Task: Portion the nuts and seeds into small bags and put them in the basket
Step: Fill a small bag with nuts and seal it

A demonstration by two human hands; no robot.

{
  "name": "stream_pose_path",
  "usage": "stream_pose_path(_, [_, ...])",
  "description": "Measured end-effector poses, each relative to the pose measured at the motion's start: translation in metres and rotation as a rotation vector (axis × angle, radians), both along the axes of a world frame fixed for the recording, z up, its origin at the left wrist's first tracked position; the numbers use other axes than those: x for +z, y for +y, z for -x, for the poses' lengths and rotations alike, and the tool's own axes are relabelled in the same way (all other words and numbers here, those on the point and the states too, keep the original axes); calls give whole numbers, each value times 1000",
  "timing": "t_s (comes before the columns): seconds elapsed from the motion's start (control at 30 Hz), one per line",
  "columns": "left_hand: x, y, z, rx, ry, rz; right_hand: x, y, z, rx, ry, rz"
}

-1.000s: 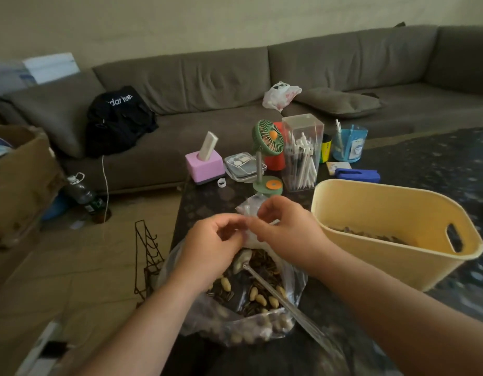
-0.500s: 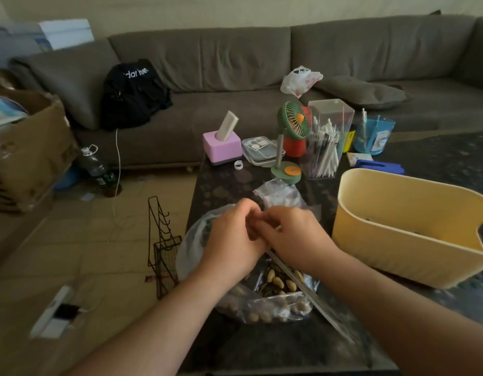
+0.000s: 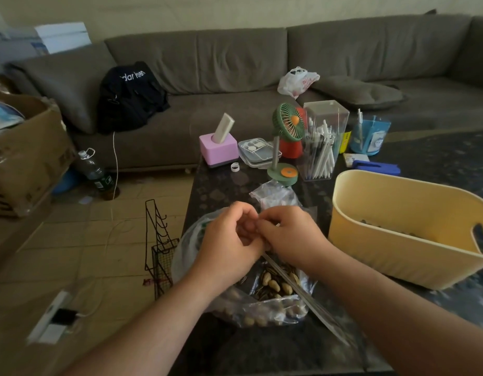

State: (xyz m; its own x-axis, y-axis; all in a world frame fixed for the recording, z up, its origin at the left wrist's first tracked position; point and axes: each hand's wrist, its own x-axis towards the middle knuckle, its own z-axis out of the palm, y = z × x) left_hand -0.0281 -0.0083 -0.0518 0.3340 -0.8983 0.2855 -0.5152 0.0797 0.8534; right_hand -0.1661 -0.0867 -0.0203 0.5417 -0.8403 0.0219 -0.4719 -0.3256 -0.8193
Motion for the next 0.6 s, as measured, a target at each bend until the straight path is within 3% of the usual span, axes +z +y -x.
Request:
stream_pose_path(0.13, [1, 1, -8, 99, -44, 36, 0, -5, 8, 1, 151, 179])
stream_pose_path(0.23, [5, 5, -13, 34, -43, 39, 2, -5, 12, 20, 206, 311])
stream_pose_path(0.3, [7, 9, -16, -86, -152, -13, 4, -5, 13, -11, 140, 219])
stream_pose_path(0.37, [7, 11, -18, -178, -284, -88, 6, -4, 12, -12, -7, -11])
stream_pose_path(0.47, [3, 8, -18, -201, -269, -130, 11, 1, 14, 64, -205, -324])
stream_pose_path(0.6, [1, 5, -12, -185, -228, -114, 7, 3, 14, 79, -168, -299])
